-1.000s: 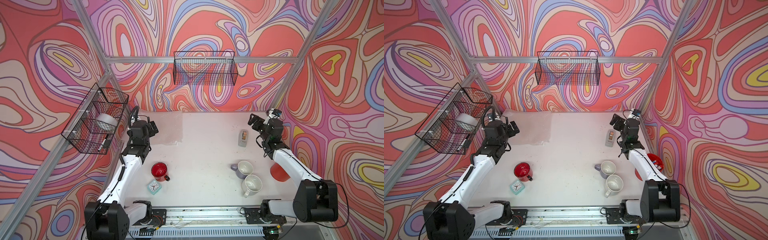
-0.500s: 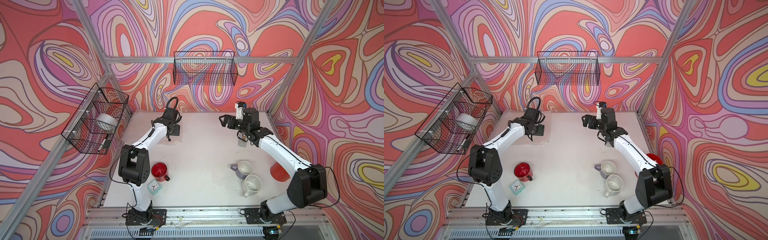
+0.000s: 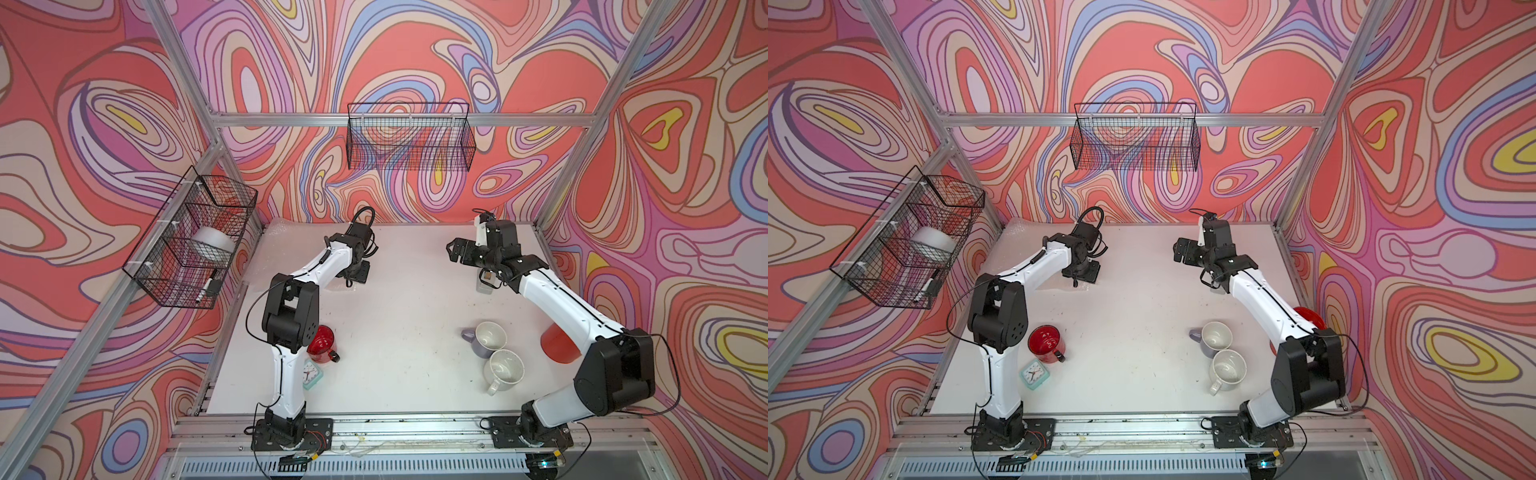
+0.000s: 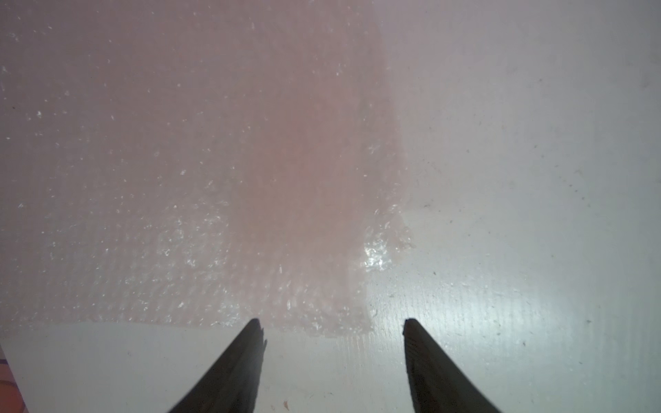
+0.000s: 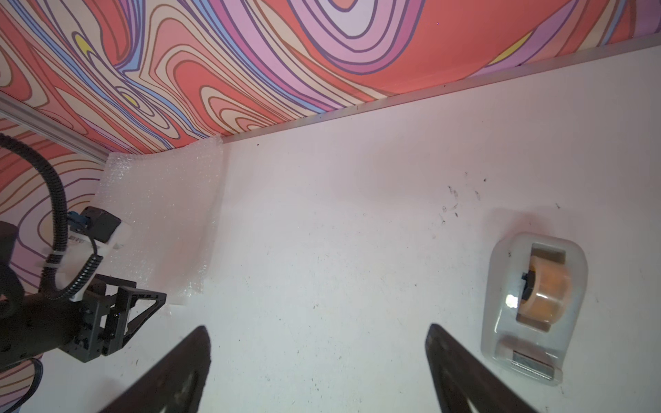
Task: Wrap mugs in bubble wrap
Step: Pick up the bubble wrap from the bubble wrap.
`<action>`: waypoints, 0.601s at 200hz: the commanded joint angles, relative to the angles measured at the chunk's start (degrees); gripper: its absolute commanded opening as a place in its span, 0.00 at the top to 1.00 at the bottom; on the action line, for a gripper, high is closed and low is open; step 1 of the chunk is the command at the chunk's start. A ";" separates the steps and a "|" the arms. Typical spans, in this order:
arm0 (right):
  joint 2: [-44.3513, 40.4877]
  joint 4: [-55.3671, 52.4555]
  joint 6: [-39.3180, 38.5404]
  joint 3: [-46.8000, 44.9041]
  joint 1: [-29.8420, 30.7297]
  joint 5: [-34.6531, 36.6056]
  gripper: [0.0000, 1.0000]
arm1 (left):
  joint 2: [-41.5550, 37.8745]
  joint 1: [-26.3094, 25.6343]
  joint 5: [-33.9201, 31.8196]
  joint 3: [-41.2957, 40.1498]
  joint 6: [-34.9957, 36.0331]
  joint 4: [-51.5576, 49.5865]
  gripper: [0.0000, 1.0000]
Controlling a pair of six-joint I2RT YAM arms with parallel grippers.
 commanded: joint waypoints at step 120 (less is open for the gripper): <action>0.95 -1.63 0.25 -0.05 -0.02 1.10 0.08 | 5.54 0.07 -7.47 2.56 0.03 -5.01 0.56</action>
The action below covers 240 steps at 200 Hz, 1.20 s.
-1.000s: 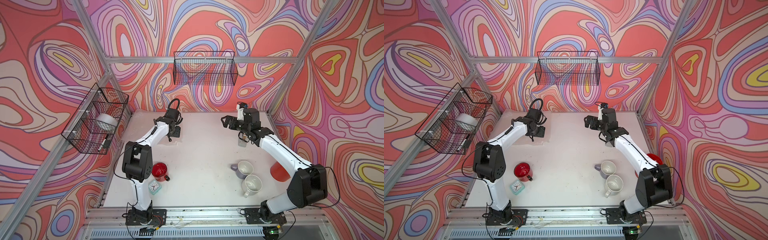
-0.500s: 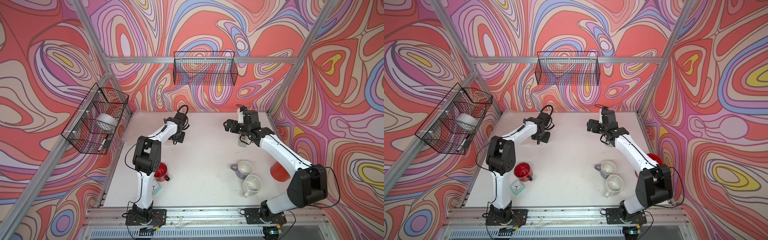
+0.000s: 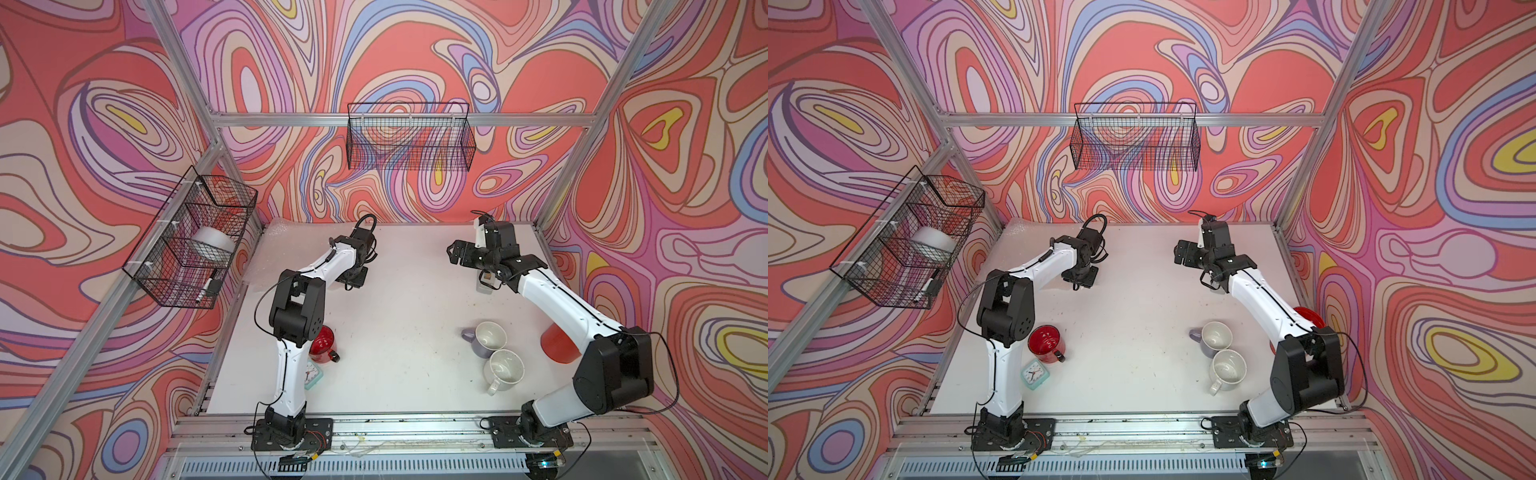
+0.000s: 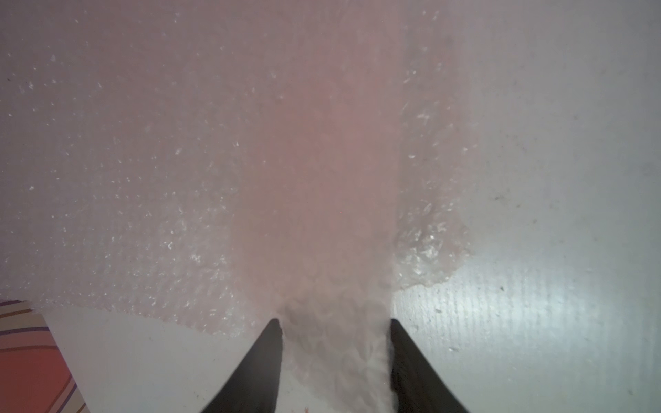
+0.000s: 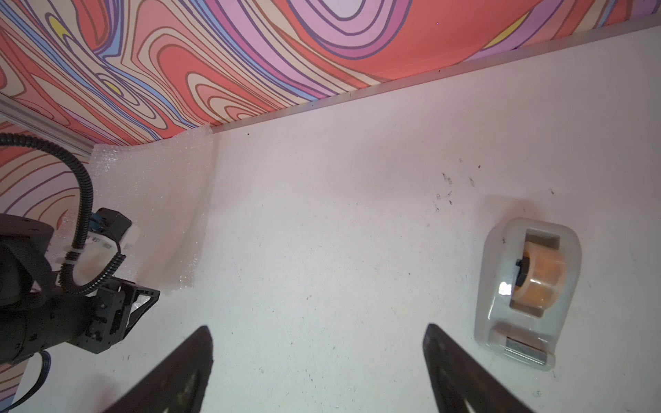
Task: Wrap mugs in bubble wrap
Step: Pick up the bubble wrap from the bubble wrap, then place the bubble wrap at the center of the board.
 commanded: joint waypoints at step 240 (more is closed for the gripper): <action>-6.27 -1.37 13.35 -6.92 -9.11 3.27 0.09 | -17.60 -28.82 16.10 11.81 -28.88 -19.32 1.00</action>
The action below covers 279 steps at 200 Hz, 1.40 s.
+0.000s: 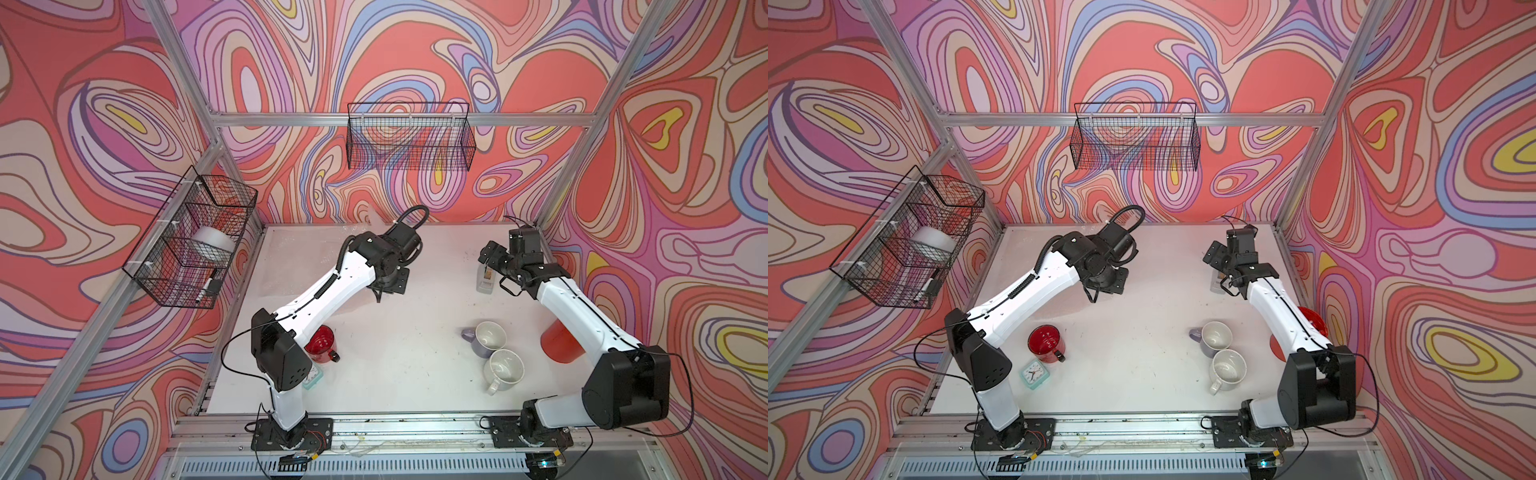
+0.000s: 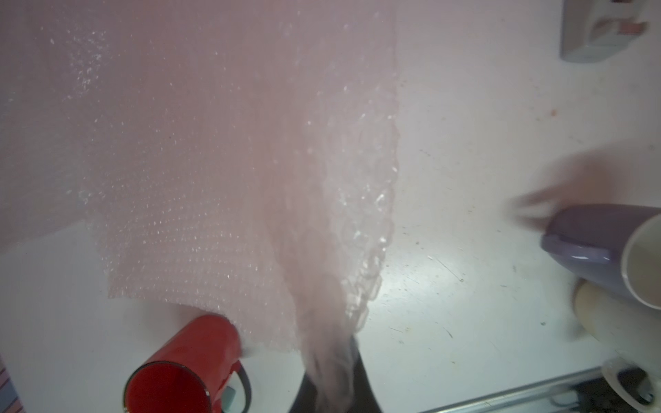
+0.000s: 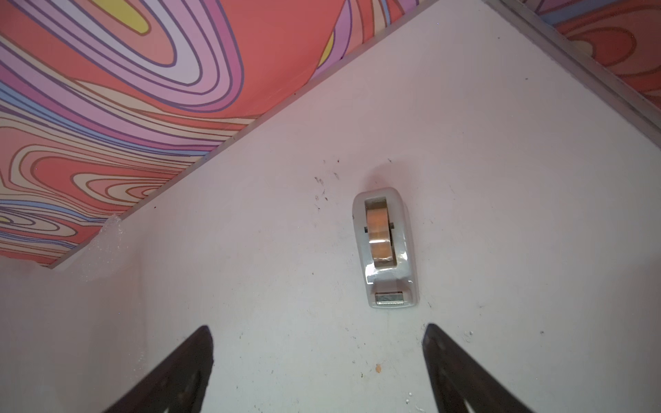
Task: Wrap mugs in bubble wrap
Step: Place the bubble wrap at the center of the board.
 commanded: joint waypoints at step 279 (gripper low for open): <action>31.13 -16.92 0.24 12.35 17.53 2.95 0.26 | -2.62 32.81 5.44 -38.84 3.00 31.94 0.26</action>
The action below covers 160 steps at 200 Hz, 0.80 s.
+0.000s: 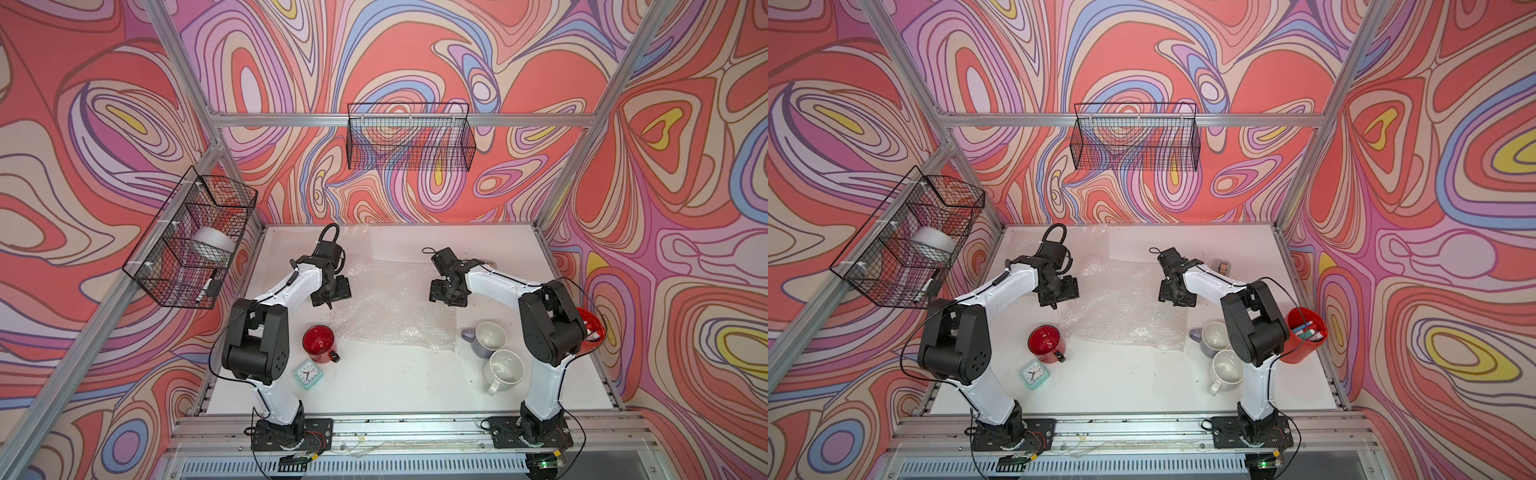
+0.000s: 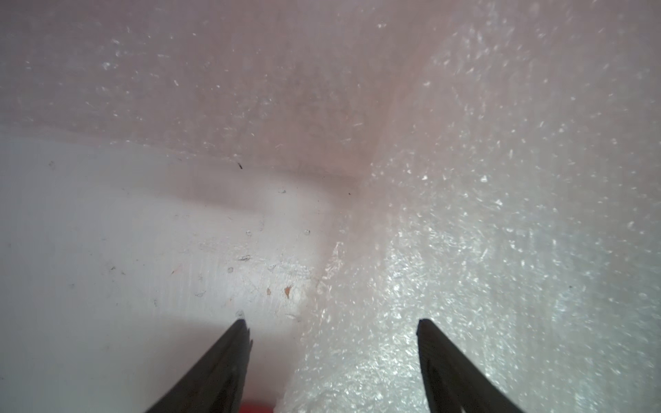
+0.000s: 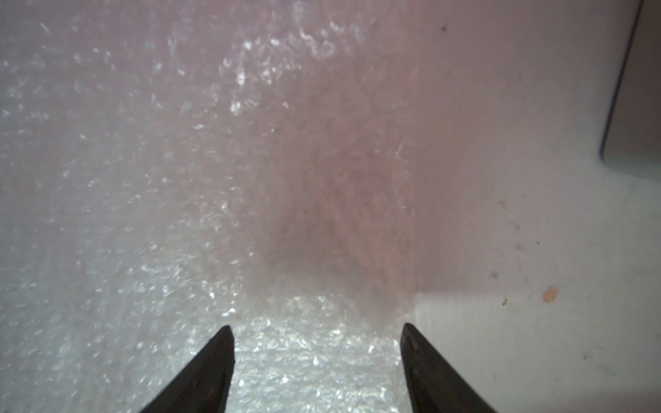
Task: Wrap mugs in bubble wrap
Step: Place the bubble wrap at the center of the board.
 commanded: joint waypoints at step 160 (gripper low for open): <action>1.33 0.14 -6.63 -2.15 -6.57 -7.04 0.88 | -1.54 0.78 10.93 -12.44 -3.76 8.37 0.76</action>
